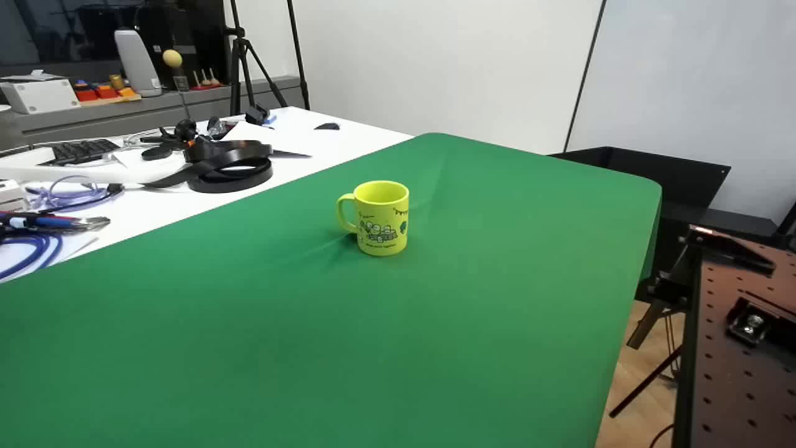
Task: Move the yellow mug to the center of the table
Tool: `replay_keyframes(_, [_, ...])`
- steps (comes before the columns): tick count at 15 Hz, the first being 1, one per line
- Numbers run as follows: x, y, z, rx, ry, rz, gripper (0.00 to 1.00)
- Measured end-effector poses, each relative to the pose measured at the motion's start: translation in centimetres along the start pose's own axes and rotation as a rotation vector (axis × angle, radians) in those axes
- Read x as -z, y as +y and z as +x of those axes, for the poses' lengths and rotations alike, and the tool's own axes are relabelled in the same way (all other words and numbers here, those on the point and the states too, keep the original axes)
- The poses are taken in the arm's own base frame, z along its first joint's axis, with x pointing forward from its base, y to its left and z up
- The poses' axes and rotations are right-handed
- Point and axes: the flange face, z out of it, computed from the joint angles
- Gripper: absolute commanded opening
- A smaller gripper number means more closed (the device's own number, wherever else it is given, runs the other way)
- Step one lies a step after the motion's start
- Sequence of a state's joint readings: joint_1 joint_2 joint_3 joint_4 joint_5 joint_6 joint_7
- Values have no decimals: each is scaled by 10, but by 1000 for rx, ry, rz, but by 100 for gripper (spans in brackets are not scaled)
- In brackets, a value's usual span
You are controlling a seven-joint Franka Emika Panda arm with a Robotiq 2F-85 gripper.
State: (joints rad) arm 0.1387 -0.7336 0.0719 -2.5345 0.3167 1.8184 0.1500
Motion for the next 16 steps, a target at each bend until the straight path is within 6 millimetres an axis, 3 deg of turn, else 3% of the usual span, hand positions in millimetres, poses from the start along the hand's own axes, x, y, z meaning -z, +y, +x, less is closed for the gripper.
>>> replay_keyframes(13, [0, 1, 1, 0, 4, -4, 100])
replay_keyframes(16, [4, 22, 15, 11, 71, -91, 100])
